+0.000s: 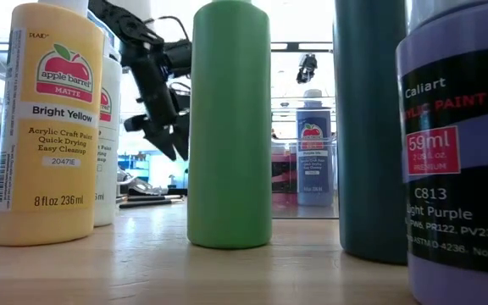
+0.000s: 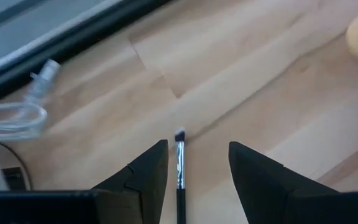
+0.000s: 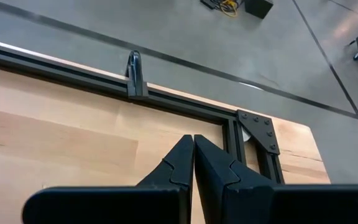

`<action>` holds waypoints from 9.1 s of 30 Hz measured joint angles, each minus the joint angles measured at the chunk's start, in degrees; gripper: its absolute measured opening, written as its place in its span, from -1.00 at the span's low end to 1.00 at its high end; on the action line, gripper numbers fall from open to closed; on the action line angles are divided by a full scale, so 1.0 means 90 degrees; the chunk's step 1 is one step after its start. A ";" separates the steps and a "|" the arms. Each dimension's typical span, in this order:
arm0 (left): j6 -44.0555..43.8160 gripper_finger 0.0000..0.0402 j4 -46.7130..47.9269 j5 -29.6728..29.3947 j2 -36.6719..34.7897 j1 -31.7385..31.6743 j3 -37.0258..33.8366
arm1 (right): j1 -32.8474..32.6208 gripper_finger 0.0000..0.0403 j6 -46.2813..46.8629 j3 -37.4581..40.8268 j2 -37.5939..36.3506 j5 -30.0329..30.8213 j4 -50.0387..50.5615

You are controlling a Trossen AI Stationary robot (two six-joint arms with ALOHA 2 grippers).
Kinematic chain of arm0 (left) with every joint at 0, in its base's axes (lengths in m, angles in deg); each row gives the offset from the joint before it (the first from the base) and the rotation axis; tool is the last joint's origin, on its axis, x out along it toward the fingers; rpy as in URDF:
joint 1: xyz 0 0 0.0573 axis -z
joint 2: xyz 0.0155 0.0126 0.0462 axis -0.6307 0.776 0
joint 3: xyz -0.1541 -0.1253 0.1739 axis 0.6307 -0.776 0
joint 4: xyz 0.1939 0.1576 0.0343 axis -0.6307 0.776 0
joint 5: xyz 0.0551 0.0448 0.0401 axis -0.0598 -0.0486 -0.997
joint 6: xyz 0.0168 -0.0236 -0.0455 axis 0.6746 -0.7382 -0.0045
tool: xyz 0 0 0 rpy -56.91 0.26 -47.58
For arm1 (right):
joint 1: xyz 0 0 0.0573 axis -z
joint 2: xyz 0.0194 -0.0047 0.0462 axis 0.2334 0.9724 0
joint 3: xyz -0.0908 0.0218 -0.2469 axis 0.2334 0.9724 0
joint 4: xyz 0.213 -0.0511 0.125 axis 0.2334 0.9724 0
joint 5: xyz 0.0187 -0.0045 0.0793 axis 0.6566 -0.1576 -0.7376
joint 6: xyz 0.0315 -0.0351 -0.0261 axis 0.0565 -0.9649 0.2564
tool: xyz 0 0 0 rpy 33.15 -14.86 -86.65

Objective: Pick & Place Paint Supplies
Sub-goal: Put the silver paint brush into the yellow cup

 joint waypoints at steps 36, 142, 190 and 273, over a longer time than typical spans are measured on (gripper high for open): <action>0.0576 -0.13 0.1153 0.0327 0.1866 -0.0525 0.1348 | 0.0000 -0.96 -0.0240 0.0012 -0.0007 0.0075 -0.0114; 0.2786 -1.00 -0.7871 0.2800 0.1878 0.0689 0.1640 | 0.0000 -0.96 -0.0503 0.0015 -0.0005 0.0019 -0.0131; 0.2477 -0.99 -0.8722 0.2535 0.3124 0.0434 0.0932 | -0.0001 -0.96 -0.0515 0.0015 -0.0005 0.0027 -0.0180; -0.1525 -0.46 0.1656 0.0086 0.0409 0.1334 0.1013 | -0.0002 -0.96 -0.0497 0.0015 -0.0007 0.0000 -0.0206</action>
